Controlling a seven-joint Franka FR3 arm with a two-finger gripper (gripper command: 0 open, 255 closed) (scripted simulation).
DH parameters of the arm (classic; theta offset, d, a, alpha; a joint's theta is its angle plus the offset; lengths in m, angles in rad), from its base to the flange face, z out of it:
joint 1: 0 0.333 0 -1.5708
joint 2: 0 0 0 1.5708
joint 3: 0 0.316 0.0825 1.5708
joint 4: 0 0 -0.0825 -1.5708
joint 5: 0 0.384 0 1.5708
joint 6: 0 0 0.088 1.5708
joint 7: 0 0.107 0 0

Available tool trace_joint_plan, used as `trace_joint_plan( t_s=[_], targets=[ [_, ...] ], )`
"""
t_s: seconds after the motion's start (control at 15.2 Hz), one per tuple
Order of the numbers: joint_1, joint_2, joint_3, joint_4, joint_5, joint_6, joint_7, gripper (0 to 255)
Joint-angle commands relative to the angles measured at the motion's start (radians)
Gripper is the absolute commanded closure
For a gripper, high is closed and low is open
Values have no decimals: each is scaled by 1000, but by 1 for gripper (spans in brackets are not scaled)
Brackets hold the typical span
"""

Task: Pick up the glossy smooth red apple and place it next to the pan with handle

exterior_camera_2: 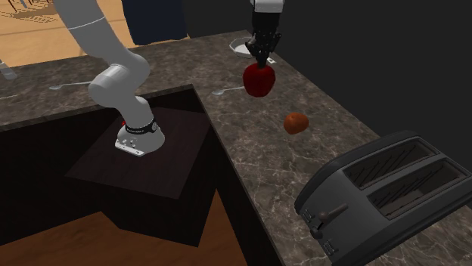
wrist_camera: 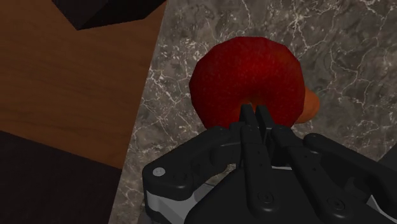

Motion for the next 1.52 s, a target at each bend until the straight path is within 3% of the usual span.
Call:
trace_joint_plan(
  t_s=[0.0, 0.73, 1.45],
  targets=[
    [18, -31, 24, -31, 10, 2, 39, 255],
    [120, -161, 179, -136, 86, -9, 271, 255],
    [210, -169, 369, -106, 153, -19, 534, 255]
  ],
)
